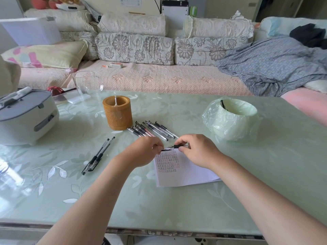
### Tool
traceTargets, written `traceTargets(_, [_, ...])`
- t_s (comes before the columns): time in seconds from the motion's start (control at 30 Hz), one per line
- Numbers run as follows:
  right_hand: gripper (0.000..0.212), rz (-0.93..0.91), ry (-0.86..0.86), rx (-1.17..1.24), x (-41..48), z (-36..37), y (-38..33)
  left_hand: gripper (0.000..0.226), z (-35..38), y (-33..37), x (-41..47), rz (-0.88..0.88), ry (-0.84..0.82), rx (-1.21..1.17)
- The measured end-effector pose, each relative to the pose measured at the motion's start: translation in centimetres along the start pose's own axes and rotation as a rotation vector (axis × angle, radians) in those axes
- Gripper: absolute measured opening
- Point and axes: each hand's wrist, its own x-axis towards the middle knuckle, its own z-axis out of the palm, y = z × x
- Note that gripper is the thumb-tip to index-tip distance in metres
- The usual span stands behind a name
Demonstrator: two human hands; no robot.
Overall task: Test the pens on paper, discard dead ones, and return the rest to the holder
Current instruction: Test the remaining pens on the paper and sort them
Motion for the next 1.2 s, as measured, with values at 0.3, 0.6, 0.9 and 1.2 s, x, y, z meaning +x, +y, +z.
traceTargets(0.3, [0.018, -0.12, -0.015, -0.14, -0.5, 1.0, -1.2, 0.019, -0.2, 1.4, -0.4, -0.008, -0.05, -0.152])
traceTargets(0.6, [0.072, -0.206, -0.017, -0.477, -1.0, 2.2, -1.8, 0.019, 0.2, 2.4, -1.8, -0.054, -0.217, -0.335])
traceTargets(0.9, [0.062, -0.184, -0.08, -0.468, -1.2, 2.3, -2.3, 0.017, 0.2, 1.8, -2.1, -0.041, -0.291, -0.36])
traceTargets(1.2, [0.072, -0.256, 0.016, -0.513, -1.4, 2.7, -2.1, 0.011, -0.5, 2.3, -2.8, -0.06, -0.227, -0.38])
